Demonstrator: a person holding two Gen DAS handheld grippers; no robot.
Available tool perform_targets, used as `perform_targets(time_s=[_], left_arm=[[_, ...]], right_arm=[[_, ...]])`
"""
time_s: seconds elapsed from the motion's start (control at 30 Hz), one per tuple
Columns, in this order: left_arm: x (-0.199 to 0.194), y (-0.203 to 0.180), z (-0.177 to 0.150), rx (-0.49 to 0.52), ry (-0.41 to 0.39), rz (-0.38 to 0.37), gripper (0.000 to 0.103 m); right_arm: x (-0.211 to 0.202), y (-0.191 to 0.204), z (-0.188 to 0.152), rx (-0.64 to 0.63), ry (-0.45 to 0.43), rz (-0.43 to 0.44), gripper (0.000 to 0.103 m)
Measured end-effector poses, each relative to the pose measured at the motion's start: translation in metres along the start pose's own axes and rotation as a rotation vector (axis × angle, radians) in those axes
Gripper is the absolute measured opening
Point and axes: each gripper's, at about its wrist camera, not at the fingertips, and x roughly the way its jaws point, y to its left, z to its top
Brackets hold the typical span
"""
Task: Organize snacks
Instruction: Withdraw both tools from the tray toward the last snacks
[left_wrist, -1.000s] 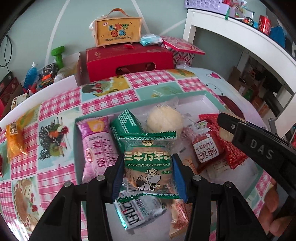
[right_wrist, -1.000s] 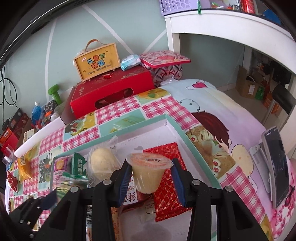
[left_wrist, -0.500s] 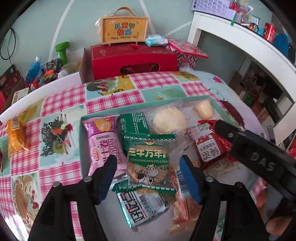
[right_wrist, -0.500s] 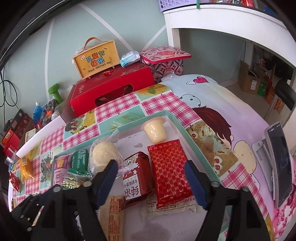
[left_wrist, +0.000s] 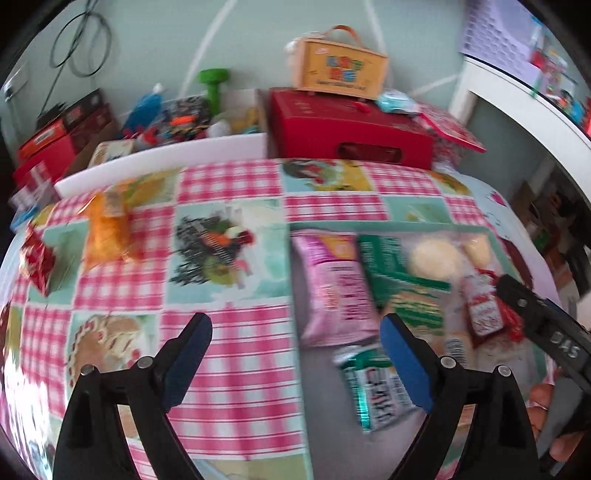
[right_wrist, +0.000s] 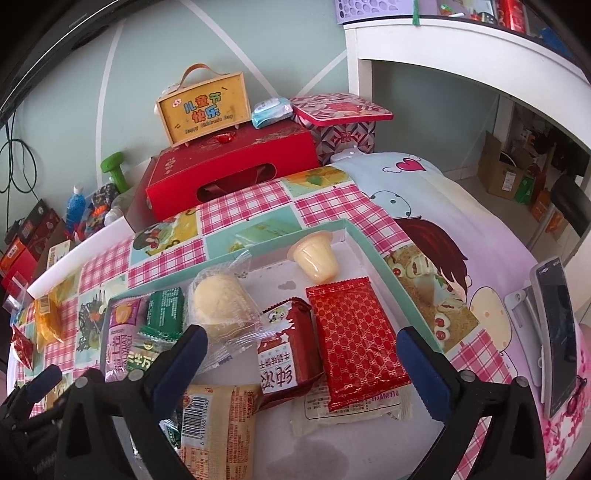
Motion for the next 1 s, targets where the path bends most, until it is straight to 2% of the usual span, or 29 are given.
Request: perform_targets(time_s=[0.23, 0.53, 0.77, 1.0], left_arm=[[0.007, 0.036, -0.010, -0.058, 0.019, 0.075, 0.093], [0.007, 0.083, -0.012, -0.148, 0.015, 0.165, 0.093], [-0.001, 0.118, -0.011, -0.209, 0.000, 0.221, 0.093], [-0.012, 0.156, -0.014, -0.274, -0.015, 0.294, 0.093]], right_arm=[[-0.002, 0.021, -0.001, -0.034, 0.004, 0.027, 0.103], [-0.008, 0.078, -0.012, -0.161, 0.005, 0.118, 0.103], [-0.012, 0.118, -0.024, -0.249, 0.011, 0.176, 0.103], [-0.007, 0.144, -0.037, -0.313, 0.027, 0.193, 0.103]])
